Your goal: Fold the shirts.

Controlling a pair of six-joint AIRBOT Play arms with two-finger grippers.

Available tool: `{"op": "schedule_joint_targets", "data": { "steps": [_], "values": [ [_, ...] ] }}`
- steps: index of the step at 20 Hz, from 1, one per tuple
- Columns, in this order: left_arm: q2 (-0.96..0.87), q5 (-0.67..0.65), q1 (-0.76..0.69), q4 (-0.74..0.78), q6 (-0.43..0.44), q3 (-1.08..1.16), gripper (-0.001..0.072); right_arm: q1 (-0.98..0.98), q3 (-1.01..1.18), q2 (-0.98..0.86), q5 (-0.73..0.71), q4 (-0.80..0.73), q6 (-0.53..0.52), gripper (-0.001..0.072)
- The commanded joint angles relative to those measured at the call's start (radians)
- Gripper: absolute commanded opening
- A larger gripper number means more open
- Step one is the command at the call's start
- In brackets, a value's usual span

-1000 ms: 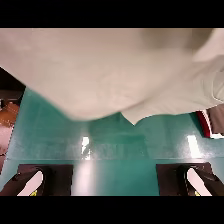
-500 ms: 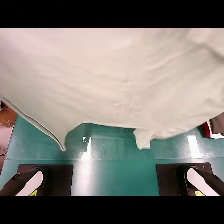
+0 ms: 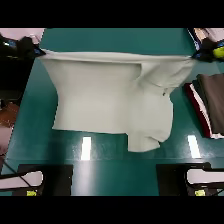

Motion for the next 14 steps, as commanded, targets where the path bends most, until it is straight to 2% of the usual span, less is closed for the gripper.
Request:
{"op": "schedule_joint_targets", "data": {
  "steps": [1, 2, 4, 6, 9, 14],
  "values": [
    [-0.157, 0.226, 0.001, -0.047, 0.049, -0.017, 0.002, 0.082, -0.019, -0.14, -0.273, 0.002, -0.004, 0.0012],
    [-0.179, 0.28, 0.001, -0.063, 0.056, -0.017, 0.002, 0.106, -0.019, -0.166, -0.343, 0.002, -0.005, 0.0012],
    [-0.207, 0.351, 0.0, -0.079, 0.124, -0.017, 0.002, 0.145, -0.019, -0.201, -0.452, -0.014, -0.009, 0.0012],
    [-0.22, 0.36, 0.001, -0.071, 0.176, -0.017, 0.002, 0.188, -0.019, -0.219, -0.502, -0.098, -0.01, 0.0012],
    [-0.225, 0.288, 0.001, 0.041, 0.178, -0.017, 0.002, 0.251, -0.019, -0.222, -0.444, -0.272, -0.009, 0.0012],
    [-0.225, 0.038, 0.001, 0.349, 0.177, -0.023, 0.002, 0.307, -0.103, -0.206, -0.248, -0.337, -0.008, 0.0012]
  ]
}}
